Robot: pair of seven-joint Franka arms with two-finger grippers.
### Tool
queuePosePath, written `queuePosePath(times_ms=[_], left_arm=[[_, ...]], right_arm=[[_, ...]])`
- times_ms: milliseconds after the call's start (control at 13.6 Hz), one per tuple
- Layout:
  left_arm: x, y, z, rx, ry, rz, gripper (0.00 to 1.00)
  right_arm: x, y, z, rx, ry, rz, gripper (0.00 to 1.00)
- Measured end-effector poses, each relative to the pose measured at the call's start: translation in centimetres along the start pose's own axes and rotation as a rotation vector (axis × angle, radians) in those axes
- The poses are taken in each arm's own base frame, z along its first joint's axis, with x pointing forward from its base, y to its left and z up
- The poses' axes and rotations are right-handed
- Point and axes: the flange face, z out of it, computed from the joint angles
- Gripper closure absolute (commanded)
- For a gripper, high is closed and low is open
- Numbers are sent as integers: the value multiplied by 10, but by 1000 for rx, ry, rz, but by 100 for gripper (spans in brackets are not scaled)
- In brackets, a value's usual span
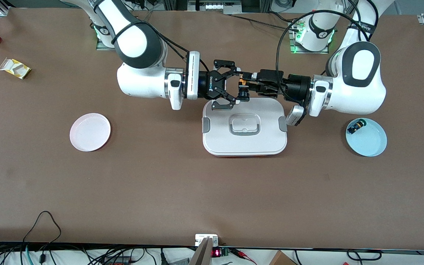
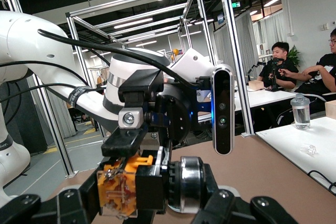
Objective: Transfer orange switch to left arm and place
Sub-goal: 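Reach the left gripper toward the orange switch held by the right gripper, then grasp the orange switch with the left gripper while the right gripper opens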
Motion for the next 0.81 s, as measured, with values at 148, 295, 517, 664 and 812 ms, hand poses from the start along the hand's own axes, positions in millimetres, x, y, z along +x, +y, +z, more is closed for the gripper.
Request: queuePosePath(times_ms=[148,295,517,664,812], left_arm=[[1,2,-1,-18,8,-2,60],[1,4,-1,-27,13,-2,68],[1,4,-2,-31,15,-2,70],[1,4,-2,-31,15,-2,70],[1,4,-2,-31,17,-3,71]], right_arm=[[-1,1,-1,-3,-1,0,98],[-1,2,-1,-5,-2,0,98],[-1,2,-2,-6,-2,-3,98],[-1,2,-2,-7,-2,-4,97],[0,2,-1,-14,-5,-5,20]])
